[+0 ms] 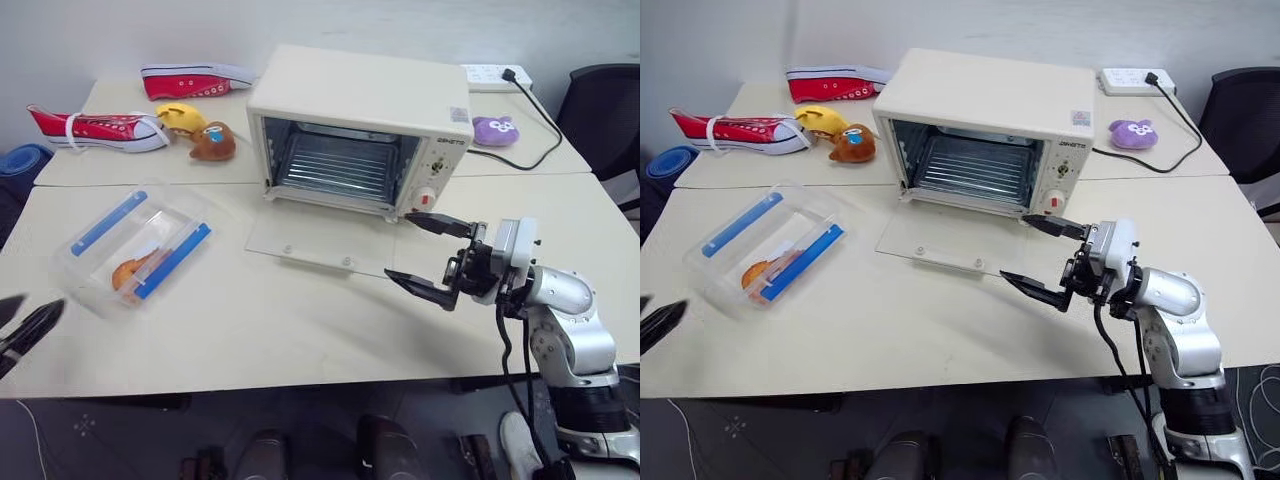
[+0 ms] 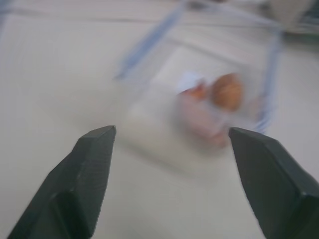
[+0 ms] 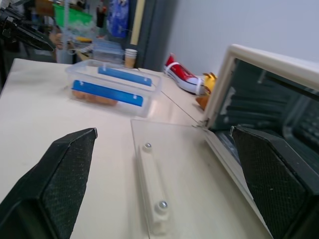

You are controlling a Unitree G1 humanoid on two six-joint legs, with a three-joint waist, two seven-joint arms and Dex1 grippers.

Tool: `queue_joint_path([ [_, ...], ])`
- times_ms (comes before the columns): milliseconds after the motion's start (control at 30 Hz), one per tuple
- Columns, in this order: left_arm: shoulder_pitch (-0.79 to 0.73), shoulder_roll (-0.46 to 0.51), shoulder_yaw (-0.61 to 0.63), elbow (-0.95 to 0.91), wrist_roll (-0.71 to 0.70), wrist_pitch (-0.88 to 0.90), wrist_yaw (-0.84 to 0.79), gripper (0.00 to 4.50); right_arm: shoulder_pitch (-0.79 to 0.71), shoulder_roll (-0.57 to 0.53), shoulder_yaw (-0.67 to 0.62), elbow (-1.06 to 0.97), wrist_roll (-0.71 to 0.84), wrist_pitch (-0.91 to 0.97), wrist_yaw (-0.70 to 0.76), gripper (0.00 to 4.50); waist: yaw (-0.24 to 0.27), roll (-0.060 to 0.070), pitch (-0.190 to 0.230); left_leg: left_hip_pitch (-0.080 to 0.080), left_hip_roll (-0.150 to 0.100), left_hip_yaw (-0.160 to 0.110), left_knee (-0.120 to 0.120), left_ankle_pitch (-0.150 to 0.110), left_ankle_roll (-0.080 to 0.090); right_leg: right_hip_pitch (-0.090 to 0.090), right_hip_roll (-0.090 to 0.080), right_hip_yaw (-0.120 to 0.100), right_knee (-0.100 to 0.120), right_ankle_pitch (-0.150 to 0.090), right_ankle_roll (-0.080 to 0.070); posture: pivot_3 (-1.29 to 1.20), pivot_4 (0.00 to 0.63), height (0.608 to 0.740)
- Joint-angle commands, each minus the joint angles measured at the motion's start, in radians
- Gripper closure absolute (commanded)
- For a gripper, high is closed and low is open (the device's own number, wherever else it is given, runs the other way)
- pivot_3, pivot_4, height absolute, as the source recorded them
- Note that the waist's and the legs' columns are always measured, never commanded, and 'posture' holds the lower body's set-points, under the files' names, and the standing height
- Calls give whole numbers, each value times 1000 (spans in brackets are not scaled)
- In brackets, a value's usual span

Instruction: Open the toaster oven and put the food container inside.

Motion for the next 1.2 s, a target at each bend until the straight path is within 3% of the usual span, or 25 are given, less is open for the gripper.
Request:
queue_joint_path([
  [33,74,-29,98,-46,-46,46,57,49,2,3,3,-2,5,-39,40,0,12,0,0,0,0,0,0,0,0,0,0,0,0,0,0,0,150,740],
  [267,-16,11,105,-128,-219,303,209,49,-14,4,-2,33,-4,-64,56,0,28,-2,-1,1,0,-1,1,0,0,1,0,0,1,1,-2,0,150,740],
  [333,-137,57,99,-81,-281,435,303,49,-15,1,-4,40,-5,-63,59,0,26,-2,-1,1,0,0,1,0,0,1,0,1,1,1,-2,0,150,740],
  [400,-340,102,69,-36,-258,704,457,49,-6,-5,-5,34,-6,-56,61,0,30,-2,-2,1,0,-1,1,0,-1,0,0,0,2,1,-2,0,150,740],
  [467,-478,104,55,-23,-233,851,526,49,2,-11,-2,33,-12,-50,60,0,30,-3,-2,1,0,-2,1,1,-1,1,0,0,3,1,-2,0,150,740],
  [600,-636,89,4,12,-223,888,592,49,18,-12,4,29,-23,-56,61,0,10,-4,-2,1,0,0,0,0,-1,0,0,0,3,1,-2,0,150,740],
  [733,-698,84,-113,75,-136,890,657,49,27,-10,3,16,-29,-46,44,0,-3,-3,-3,1,0,1,0,0,-2,-1,1,-1,3,1,-2,0,150,740],
  [867,-726,75,-149,104,-79,888,671,822,33,-12,-4,8,-37,-45,27,0,-1,-2,-3,2,0,2,0,0,-3,-1,1,0,4,1,-2,0,150,740],
  [1200,-784,69,-157,125,2,830,662,3625,50,-19,-16,-5,-42,-48,2,0,3,-4,-4,2,1,3,0,0,-3,-1,1,0,3,1,-2,0,150,740],
])
